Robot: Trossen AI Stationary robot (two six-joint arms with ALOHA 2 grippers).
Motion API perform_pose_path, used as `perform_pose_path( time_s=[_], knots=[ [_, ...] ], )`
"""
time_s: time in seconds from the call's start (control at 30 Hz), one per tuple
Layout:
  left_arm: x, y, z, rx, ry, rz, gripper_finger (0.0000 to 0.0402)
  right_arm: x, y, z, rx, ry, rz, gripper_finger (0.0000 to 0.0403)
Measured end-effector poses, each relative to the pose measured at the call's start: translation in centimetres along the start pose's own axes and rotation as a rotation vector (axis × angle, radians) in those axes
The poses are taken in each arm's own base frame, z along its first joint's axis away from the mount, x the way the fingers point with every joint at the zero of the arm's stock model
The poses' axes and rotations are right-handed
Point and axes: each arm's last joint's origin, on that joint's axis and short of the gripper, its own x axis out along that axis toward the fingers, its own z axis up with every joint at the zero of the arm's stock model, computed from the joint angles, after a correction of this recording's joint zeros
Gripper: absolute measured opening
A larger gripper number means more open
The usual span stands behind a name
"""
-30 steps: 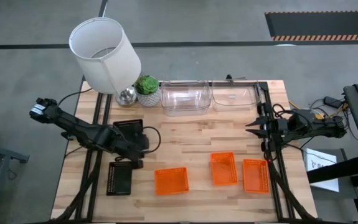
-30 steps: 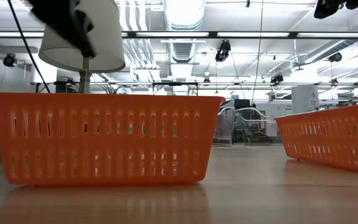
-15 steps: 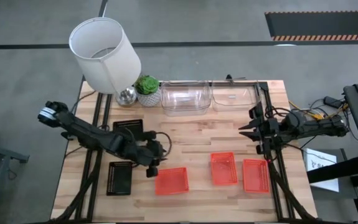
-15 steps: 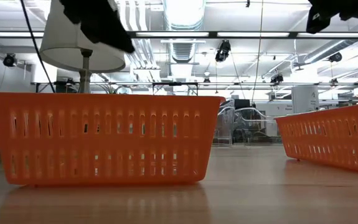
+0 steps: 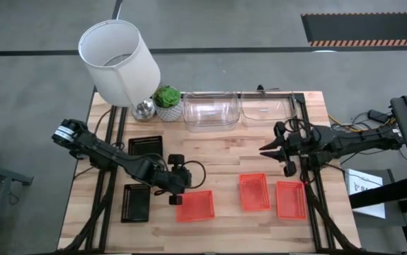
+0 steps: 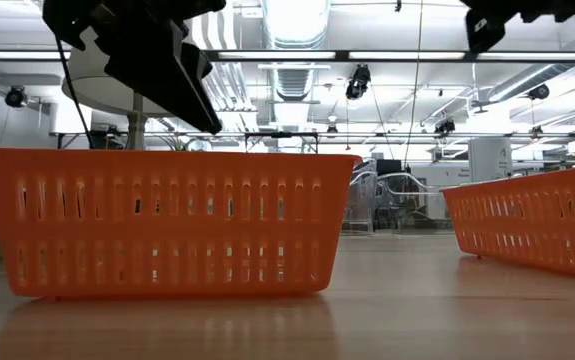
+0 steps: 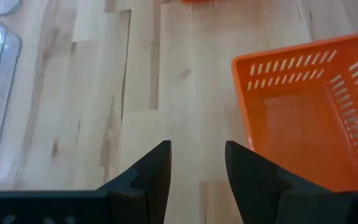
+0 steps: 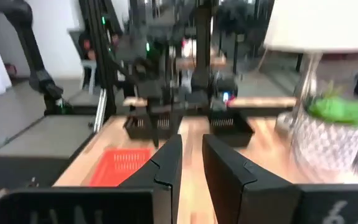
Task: Stack baskets by color
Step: Stack the middle right orange bin on the middle left orange bin
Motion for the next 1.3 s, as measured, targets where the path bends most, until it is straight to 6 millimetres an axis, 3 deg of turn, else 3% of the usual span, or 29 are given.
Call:
perform_pose_path(
  time_s=[0.27, 0.4, 0.6, 0.97, 1.1, 1.3],
  knots=[
    [-1.6, 0.9, 0.4, 0.130, -0.059, 0.125, 0.0134, 2.7, 1.1, 1.7, 0.098, 0.271, 0.028, 0.0056],
    [-2.6, 1.5, 0.6, 0.201, -0.090, 0.212, 0.0134, 4.2, 2.5, 2.8, 0.129, 0.383, 0.054, 0.0056],
    [-3.8, 2.1, 0.9, 0.203, -0.129, 0.303, 0.0134, 6.2, 4.7, 2.7, 0.184, 0.631, 0.013, 0.0056],
    [-5.2, 2.5, 1.1, 0.180, -0.168, 0.300, 0.0135, 8.5, 7.3, 3.5, 0.692, 1.023, -0.414, 0.0057],
    [-6.0, 2.9, 0.9, 0.182, -0.167, 0.301, 0.0135, 10.6, 8.2, 3.3, 0.732, 1.102, -0.447, 0.0083],
    [-8.0, 3.7, 0.3, 0.189, -0.153, 0.304, 0.0135, 13.3, 8.8, 2.6, 0.761, 1.145, -0.529, 0.0158]
  ],
)
